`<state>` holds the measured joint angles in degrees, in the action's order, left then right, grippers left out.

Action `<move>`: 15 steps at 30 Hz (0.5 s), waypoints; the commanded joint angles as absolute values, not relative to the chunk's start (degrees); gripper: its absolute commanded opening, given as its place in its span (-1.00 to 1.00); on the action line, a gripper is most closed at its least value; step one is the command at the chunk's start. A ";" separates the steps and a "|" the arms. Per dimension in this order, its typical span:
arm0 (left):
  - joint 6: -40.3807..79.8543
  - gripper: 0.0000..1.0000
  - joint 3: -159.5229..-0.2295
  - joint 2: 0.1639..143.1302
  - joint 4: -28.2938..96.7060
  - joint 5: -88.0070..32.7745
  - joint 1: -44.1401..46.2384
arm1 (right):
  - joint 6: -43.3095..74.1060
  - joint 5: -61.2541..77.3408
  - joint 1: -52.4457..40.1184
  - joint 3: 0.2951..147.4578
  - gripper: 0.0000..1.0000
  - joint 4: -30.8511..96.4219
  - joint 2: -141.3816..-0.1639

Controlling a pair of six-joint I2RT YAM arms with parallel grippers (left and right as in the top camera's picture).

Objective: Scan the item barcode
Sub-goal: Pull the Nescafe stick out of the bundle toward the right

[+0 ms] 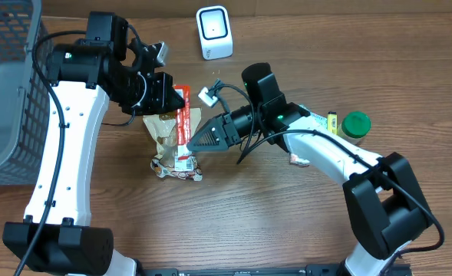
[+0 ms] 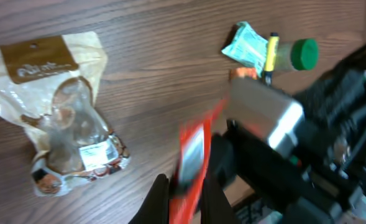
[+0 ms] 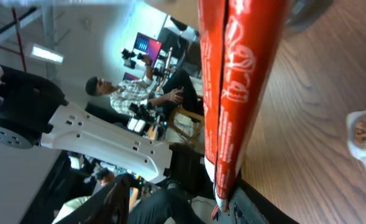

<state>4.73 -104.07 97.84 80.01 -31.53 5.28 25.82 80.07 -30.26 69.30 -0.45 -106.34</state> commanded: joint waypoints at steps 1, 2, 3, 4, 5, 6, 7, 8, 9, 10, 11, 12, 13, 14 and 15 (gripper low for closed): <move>5.85 -0.92 -103.55 98.37 80.34 -35.92 5.61 | 25.50 80.42 -28.51 70.37 0.03 -0.80 -105.12; 5.82 -0.92 -103.55 98.37 80.34 -35.83 5.61 | 25.52 80.42 -28.34 70.37 0.03 -0.80 -105.12; 5.80 -0.92 -103.55 98.37 80.34 -35.40 5.61 | 25.52 80.40 -28.25 70.37 0.02 -0.78 -105.12; 5.82 -0.92 -103.55 98.37 80.34 -34.79 5.61 | 25.50 80.16 -28.25 70.37 0.01 -0.56 -105.12; 5.80 -0.92 -103.55 98.37 80.36 -33.74 5.61 | 25.50 79.42 -28.25 70.37 -0.03 0.14 -105.12; 5.82 -0.92 -103.55 98.37 80.36 -32.12 5.61 | 25.45 78.11 -28.27 70.35 -0.07 1.21 -105.12; 5.87 -0.92 -103.55 98.37 80.34 -30.61 5.61 | 25.02 76.49 -28.27 70.35 -0.08 2.90 -105.12; 6.20 -0.92 -103.55 98.37 80.36 -27.49 5.67 | 23.49 72.99 -28.51 70.32 -0.09 6.52 -105.14; 6.61 -0.92 -103.55 98.37 80.42 -25.54 5.74 | 22.13 69.89 -28.62 70.24 -0.10 9.54 -105.14; 7.14 -0.91 -103.55 98.37 80.55 -24.05 5.74 | 21.39 65.80 -28.67 70.13 -0.11 12.62 -105.12; 7.62 -0.92 -103.55 98.37 80.58 -22.83 5.74 | 20.88 61.10 -28.75 70.08 -0.15 15.81 -105.14; 8.25 -0.92 -103.55 98.50 80.51 -20.53 5.74 | 20.93 51.48 -28.88 70.08 -0.19 20.95 -105.16; 8.49 -0.92 -103.55 98.56 80.51 -19.62 5.74 | 20.93 47.77 -28.99 70.08 -0.21 22.59 -105.14; 8.99 -0.91 -103.55 98.76 80.51 -18.81 5.74 | 20.95 43.07 -29.21 70.08 -0.25 24.36 -105.16; 9.06 -0.92 -103.55 99.00 80.49 -18.57 5.74 | 20.97 39.00 -29.45 70.08 -0.29 25.71 -105.16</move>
<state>7.11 -104.01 97.89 80.60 -23.77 5.28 22.41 59.42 -28.67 69.73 22.83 -106.24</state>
